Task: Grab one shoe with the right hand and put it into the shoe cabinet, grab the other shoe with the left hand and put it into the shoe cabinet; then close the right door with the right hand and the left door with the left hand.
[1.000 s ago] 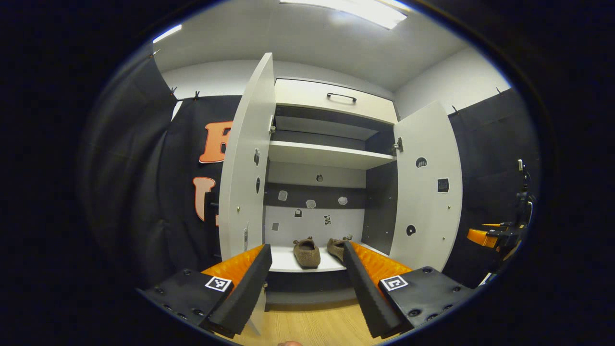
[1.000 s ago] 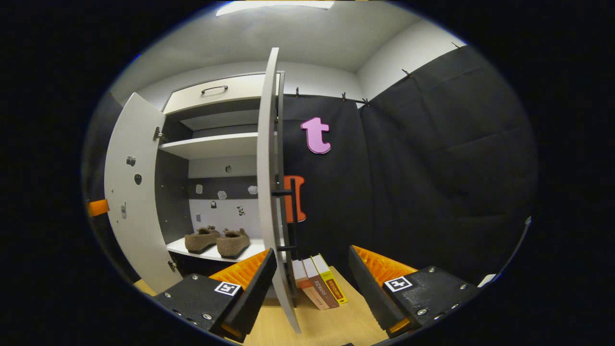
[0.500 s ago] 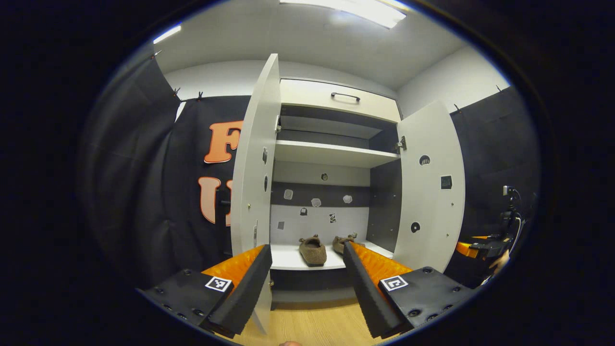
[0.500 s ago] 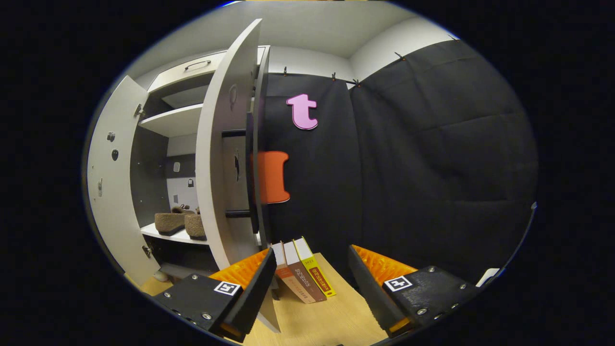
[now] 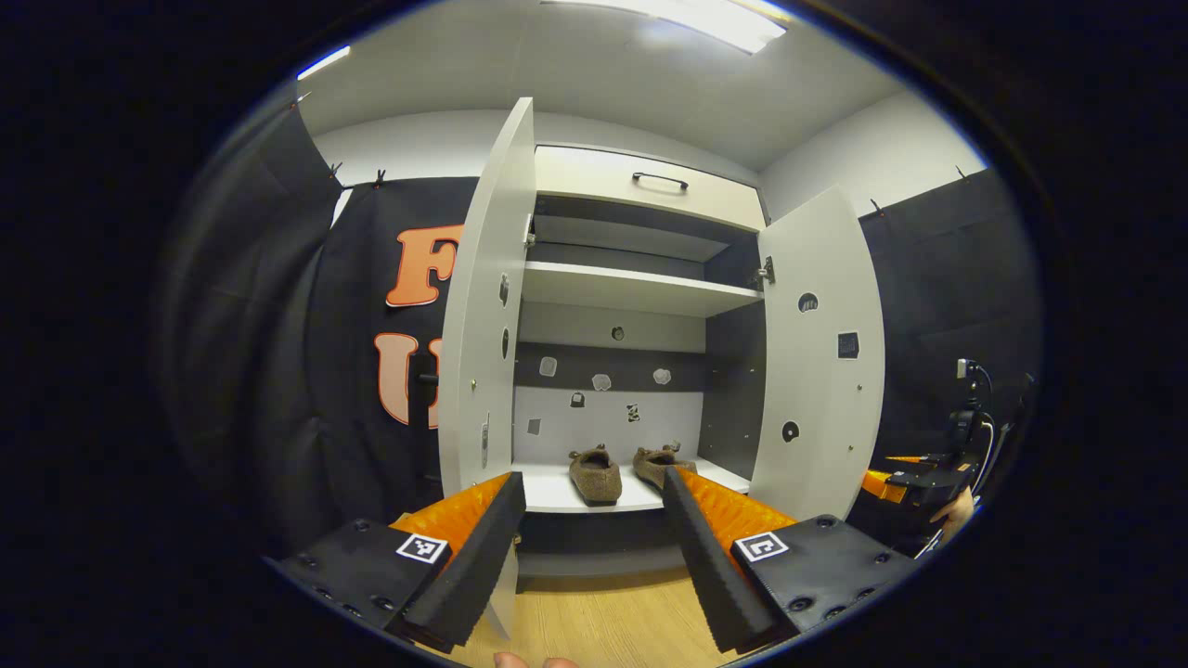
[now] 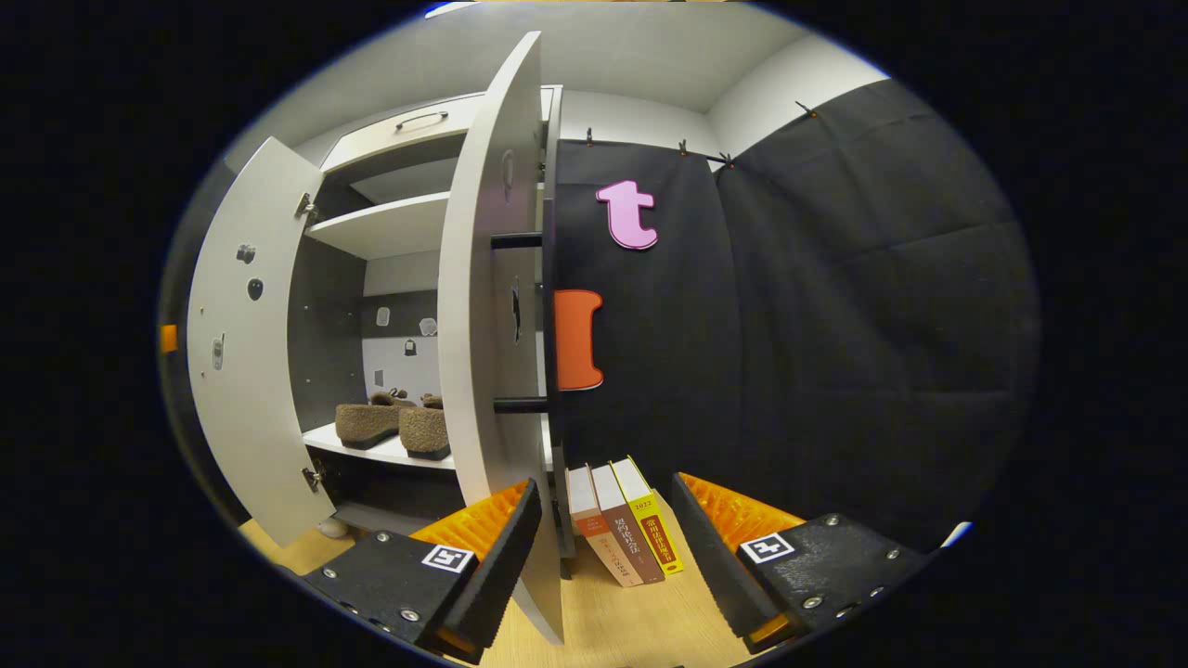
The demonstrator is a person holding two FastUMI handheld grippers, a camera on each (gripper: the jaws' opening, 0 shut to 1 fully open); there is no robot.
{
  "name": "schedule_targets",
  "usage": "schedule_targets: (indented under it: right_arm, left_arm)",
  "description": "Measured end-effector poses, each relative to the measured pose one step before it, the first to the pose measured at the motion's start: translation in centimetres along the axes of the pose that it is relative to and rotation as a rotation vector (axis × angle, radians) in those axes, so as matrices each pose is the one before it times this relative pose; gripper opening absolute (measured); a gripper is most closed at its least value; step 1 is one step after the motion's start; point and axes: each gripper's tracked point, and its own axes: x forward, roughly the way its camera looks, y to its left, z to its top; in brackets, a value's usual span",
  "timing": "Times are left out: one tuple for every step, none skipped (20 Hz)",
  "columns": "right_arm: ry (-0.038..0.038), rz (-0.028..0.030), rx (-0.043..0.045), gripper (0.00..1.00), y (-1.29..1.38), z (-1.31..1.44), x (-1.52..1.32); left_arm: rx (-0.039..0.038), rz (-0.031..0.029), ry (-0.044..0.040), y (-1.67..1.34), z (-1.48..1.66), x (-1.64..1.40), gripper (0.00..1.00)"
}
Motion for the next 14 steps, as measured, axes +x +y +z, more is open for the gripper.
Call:
schedule_targets:
  right_arm:
    - [0.00452,0.02448,0.00084,0.89,1.091,-0.096,-0.025]
    - [0.00691,0.03296,0.01185,0.89,1.457,-0.211,0.094]
    - [0.00751,0.03261,0.01684,0.89,1.464,-0.017,0.207]
    - [0.00501,0.0318,0.00891,0.89,1.247,-0.265,0.333]
    - [0.00204,0.02559,0.0089,0.89,1.175,-0.249,0.433]
    - [0.00001,0.02105,0.00979,0.89,1.042,-0.021,0.477]
    - [-0.00328,0.01717,0.00558,0.89,0.984,-0.039,0.501]
    - [-0.0057,0.00664,0.00864,0.89,0.851,-0.503,0.615]
    - [-0.00572,0.00137,0.00194,0.89,0.663,-0.044,0.639]
    - [-0.00341,0.00236,-0.0061,0.89,0.671,-0.106,0.655]
    - [-0.00628,0.00399,-0.00305,0.89,0.701,0.026,0.664]
    - [-0.00582,0.00923,0.00506,0.99,0.607,0.092,0.67]
    - [-0.00305,0.01626,0.01242,0.89,0.841,-0.068,0.691]
    - [-0.00761,0.02077,0.01992,0.89,0.669,0.029,0.555]
  left_arm:
    - [0.00062,0.00092,-0.00343,0.079,0.054,-0.229,0.96]
    - [-0.00018,0.00162,-0.00447,0.012,0.134,-0.192,0.96]
    - [0.00037,0.00056,-0.00242,0.042,0.1,-0.191,0.96]
    - [0.00133,-0.00014,-0.00272,0.042,0.045,-0.24,0.96]
    - [0.00381,0.00287,-0.00148,0.141,0.181,-0.22,0.96]
    - [0.00415,0.00434,-0.00042,0.222,0.013,-0.219,0.96]
    - [0.00223,0.00339,-0.00038,0.225,0.023,-0.236,0.96]
    - [-0.00023,0.00497,-0.00042,0.307,0.009,-0.203,0.96]
    - [-0.00155,0.00601,-0.00123,0.333,0.064,-0.327,0.96]
    - [-0.00114,0.00809,-0.00151,0.497,-0.021,-0.197,0.96]
    - [-0.00175,0.01198,-0.00075,0.545,-0.017,-0.202,0.99]
    - [-0.00317,0.01047,0.00085,0.614,-0.034,-0.129,0.98]
    - [-0.00414,0.00966,0.00293,0.579,-0.135,-0.208,0.98]
    - [-0.00259,0.00687,0.0032,0.554,-0.093,-0.005,0.98]
